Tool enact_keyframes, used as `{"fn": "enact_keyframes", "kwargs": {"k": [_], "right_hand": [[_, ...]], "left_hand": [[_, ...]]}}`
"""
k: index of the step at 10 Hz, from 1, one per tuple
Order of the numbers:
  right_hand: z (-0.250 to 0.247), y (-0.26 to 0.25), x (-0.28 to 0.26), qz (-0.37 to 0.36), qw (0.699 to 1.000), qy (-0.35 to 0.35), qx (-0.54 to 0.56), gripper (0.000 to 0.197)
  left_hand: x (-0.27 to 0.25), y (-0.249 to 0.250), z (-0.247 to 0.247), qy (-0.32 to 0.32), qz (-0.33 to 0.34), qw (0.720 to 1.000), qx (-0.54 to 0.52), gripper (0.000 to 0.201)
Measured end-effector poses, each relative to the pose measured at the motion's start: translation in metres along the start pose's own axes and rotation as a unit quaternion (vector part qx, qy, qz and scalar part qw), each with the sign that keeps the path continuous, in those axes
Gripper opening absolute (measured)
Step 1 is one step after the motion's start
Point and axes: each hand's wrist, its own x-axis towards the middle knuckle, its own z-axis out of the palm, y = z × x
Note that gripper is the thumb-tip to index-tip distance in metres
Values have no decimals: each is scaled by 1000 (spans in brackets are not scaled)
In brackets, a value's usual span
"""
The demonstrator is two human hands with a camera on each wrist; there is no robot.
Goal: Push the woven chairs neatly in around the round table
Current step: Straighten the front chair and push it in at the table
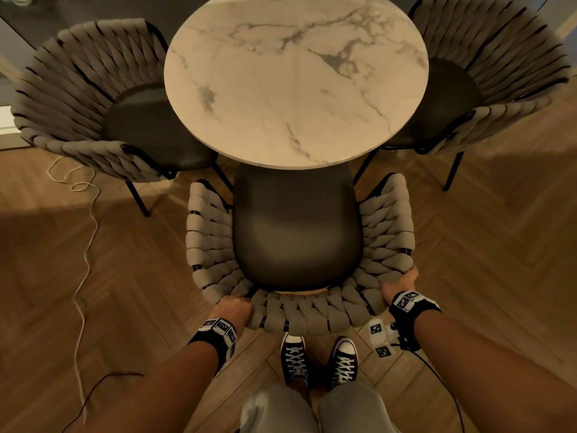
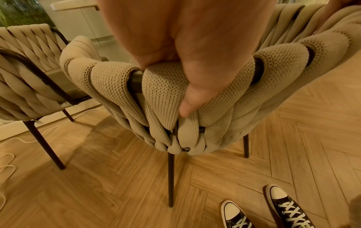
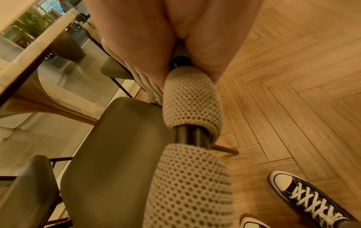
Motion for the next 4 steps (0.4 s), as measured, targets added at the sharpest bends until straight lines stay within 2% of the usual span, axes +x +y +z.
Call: {"fn": "enact_keyframes", "kwargs": {"k": [1, 2, 3, 4], "right_hand": [[-2, -4, -6, 16, 1000, 0, 0, 79], [-15, -6, -13, 5, 999, 8, -43, 72], [-34, -19, -19, -20, 996, 10, -85, 53], [-47, -23, -17, -84, 988, -50, -121, 25]], "left_hand": [[-2, -5, -13, -35, 11, 999, -32, 28], [-6, -19, -39, -50, 14, 990, -128, 30], [-17, -39, -70, -15, -24, 958, -287, 10], [-28, -54, -81, 58, -71, 886, -454, 22]]}}
